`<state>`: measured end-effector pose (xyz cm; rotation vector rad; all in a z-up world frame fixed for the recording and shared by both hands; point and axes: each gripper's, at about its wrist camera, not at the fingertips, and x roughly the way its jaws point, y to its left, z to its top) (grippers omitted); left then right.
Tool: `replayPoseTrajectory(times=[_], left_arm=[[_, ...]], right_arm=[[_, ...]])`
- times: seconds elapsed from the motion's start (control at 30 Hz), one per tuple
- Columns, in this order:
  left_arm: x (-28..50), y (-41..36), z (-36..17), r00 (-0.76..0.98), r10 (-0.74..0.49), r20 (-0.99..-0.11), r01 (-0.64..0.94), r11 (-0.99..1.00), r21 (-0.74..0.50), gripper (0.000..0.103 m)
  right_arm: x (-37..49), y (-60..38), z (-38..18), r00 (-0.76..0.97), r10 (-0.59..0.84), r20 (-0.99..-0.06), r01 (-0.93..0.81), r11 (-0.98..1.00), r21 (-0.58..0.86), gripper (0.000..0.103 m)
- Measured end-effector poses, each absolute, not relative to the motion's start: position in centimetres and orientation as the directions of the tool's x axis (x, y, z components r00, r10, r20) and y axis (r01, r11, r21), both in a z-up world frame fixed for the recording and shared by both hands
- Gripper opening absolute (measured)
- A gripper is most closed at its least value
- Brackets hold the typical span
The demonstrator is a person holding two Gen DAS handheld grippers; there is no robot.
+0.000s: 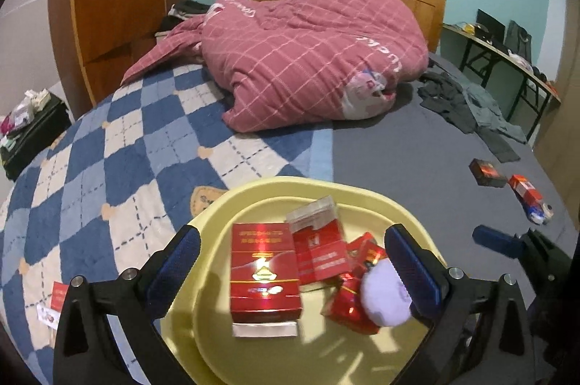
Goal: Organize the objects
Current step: 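Move both open tools back over the remaining packs and tin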
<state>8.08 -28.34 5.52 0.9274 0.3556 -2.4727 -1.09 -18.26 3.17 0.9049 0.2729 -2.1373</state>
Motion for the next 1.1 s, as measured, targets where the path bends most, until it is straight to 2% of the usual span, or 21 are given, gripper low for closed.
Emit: replayPoseTrajectory(times=[0.23,0.7,0.87,1.03,1.1], left_arm=[[7.0,-24.5,5.3,-0.669,-0.319,-0.671,0.492,-0.867,-0.079,0.103],[-2.0,-8.2,2.9,-0.697,-0.104,-0.710,0.250,-0.963,-0.104,0.103],[-4.7,-3.5,4.2,-0.731,-0.022,-0.682,0.157,-0.978,-0.136,0.103],[-5.4,-1.7,4.9,-0.764,0.053,-0.643,0.065,-0.985,-0.158,0.103],[-5.3,-1.6,4.0,-0.762,0.034,-0.647,0.053,-0.992,-0.114,0.103]], right_arm=[[-1.6,-14.1,4.5,-0.480,-0.567,-0.670,0.704,-0.705,0.092,0.103],[-4.5,7.0,5.0,-0.628,-0.382,-0.678,0.459,-0.886,0.074,0.103],[-5.7,13.7,5.3,-0.665,-0.304,-0.682,0.365,-0.929,0.059,0.103],[-7.5,18.2,5.7,-0.732,-0.247,-0.635,0.299,-0.954,0.027,0.103],[-7.6,20.1,4.4,-0.754,-0.265,-0.601,0.292,-0.955,0.054,0.103]])
